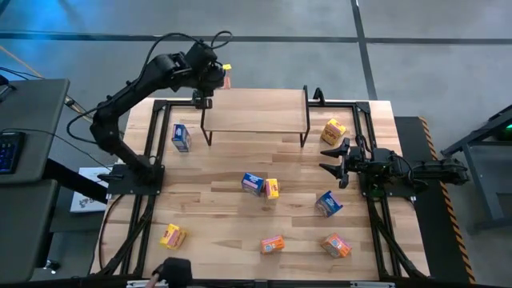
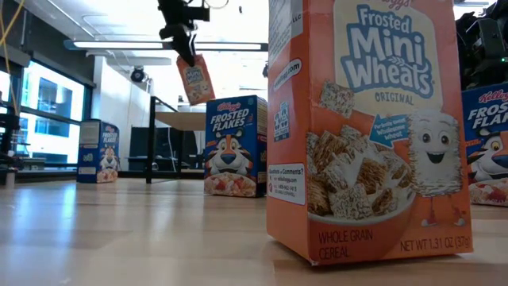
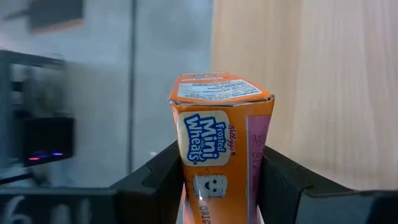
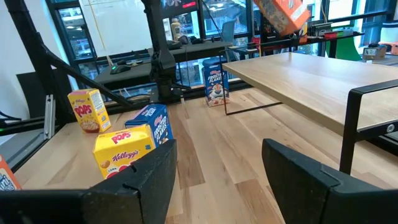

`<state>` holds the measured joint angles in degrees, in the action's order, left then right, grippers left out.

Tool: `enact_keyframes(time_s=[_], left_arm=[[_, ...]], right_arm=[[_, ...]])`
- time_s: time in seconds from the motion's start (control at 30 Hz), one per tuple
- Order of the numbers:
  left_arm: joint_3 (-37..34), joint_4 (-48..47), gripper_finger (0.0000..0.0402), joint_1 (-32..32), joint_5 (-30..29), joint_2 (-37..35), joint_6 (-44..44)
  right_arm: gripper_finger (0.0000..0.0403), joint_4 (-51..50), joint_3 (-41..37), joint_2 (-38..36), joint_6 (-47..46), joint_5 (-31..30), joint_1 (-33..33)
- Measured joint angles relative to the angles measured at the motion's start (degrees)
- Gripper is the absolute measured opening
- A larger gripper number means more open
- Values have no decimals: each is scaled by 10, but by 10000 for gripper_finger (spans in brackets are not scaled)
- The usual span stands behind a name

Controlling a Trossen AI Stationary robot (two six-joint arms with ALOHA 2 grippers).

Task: Stack cereal on shelf
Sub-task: Put the top left orange cereal box on the shelf

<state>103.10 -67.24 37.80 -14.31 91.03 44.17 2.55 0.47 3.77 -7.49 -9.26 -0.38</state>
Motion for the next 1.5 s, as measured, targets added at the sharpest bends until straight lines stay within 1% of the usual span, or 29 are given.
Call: enact_keyframes(time_s=[0.1, 0.2, 0.37, 0.63, 0.83, 1.03, 1.5], left_arm=[[7, -22, 156, 20, 33, 16, 0], [17, -42, 156, 36, 54, 31, 0], [34, -55, 156, 42, 63, 46, 3], [34, -59, 156, 36, 81, 48, 30], [34, -59, 156, 36, 82, 50, 30], [34, -65, 156, 35, 80, 68, 32], [34, -66, 157, 35, 80, 68, 37]], right_arm=[[229, 0, 0, 0, 0, 0, 0], [229, 0, 0, 0, 0, 0, 0], [229, 0, 0, 0, 0, 0, 0], [229, 0, 0, 0, 0, 0, 0], [229, 0, 0, 0, 0, 0, 0], [229, 0, 0, 0, 0, 0, 0], [229, 0, 0, 0, 0, 0, 0]])
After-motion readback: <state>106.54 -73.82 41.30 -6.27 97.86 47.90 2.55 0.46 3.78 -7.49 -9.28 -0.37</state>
